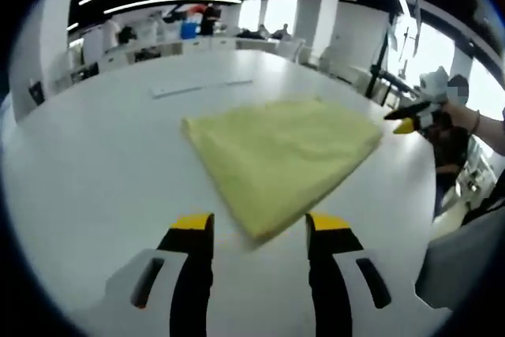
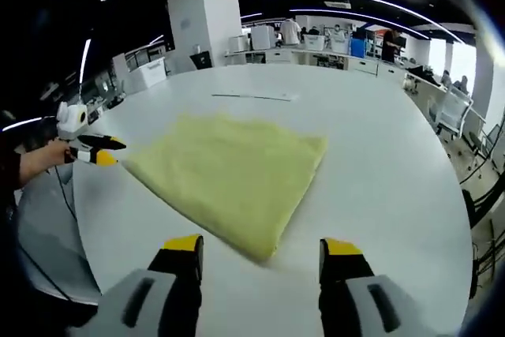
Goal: Fold the garment on the visible template until the final outline fits inside the template.
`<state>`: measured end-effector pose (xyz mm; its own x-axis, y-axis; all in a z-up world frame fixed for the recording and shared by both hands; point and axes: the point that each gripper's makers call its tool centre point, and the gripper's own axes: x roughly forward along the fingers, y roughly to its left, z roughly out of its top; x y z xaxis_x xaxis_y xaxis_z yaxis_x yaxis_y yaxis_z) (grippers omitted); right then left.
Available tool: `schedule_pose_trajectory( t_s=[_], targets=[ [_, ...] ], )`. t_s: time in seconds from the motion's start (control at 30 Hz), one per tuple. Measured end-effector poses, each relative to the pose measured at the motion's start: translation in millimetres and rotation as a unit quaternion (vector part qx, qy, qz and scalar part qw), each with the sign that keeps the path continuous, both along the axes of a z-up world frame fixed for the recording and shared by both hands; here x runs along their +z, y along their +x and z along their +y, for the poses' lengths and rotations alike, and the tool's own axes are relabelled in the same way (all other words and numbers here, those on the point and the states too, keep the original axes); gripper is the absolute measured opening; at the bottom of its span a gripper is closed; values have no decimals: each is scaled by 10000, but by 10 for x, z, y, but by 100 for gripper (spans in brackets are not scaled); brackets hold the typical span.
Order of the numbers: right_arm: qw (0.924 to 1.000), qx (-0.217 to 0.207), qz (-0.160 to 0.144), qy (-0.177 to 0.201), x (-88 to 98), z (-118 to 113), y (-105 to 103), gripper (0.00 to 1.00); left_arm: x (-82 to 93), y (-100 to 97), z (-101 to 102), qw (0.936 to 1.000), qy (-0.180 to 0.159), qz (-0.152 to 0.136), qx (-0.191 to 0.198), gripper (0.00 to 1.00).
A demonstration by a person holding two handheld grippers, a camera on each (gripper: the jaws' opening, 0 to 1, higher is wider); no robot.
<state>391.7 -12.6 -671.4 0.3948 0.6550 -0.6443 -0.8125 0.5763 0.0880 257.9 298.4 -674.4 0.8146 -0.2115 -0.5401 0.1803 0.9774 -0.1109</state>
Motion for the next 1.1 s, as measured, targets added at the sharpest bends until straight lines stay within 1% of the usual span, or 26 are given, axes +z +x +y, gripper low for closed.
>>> schedule_pose_trajectory(
  t_s=[0.03,0.07,0.1,0.17,0.23,0.3,0.37,0.43,0.57,0.63,0.7,0.8,0.9,0.97,1.07,1.1],
  targets=[
    [9997,53,-248,58,102,33,10,69,68,-16,-14,10000,6,-58,-4,48],
    [9994,107,-316,36,148,43,-10,73,104,-32,-17,10000,0,-54,0,52],
    [9995,114,-301,26,183,45,-39,78,142,-37,-11,10000,-5,-74,34,55],
    [9992,96,-372,61,288,50,-60,84,242,-72,-3,9998,-3,-132,133,61],
    [9988,74,-456,151,394,62,-87,87,356,-102,-6,9994,-19,-276,218,67],
    [9987,63,-460,205,454,68,-128,90,435,-133,-15,9989,-87,-352,293,74],
    [9986,73,-463,245,517,86,-202,94,481,-190,-45,9989,-149,-302,311,80],
    [9984,69,-495,252,571,87,-263,96,493,-261,-64,9992,-105,-191,340,83],
    [9983,25,-484,314,679,80,-403,98,597,-385,-110,9985,-239,-209,453,93],
    [9981,-70,-494,358,726,62,-439,99,647,-454,-137,9983,-259,-171,488,93],
    [9982,-131,-453,380,745,32,-501,99,694,-513,-160,9984,-169,-162,510,94],
    [9983,-120,-437,364,746,2,-608,100,769,-559,-177,9978,-234,-258,558,97],
    [9983,-174,-378,412,731,-23,-684,99,780,-600,-182,9976,-245,-237,608,99],
    [9981,-191,-436,386,718,-57,-704,99,770,-623,-172,9974,-228,-209,655,99],
    [9980,-198,-493,352,732,-113,-743,99,792,-673,-202,9969,-307,-256,675,99],
    [9976,-230,-517,393,747,-122,-746,99,800,-683,-208,9968,-312,-270,684,99]
  ],
)
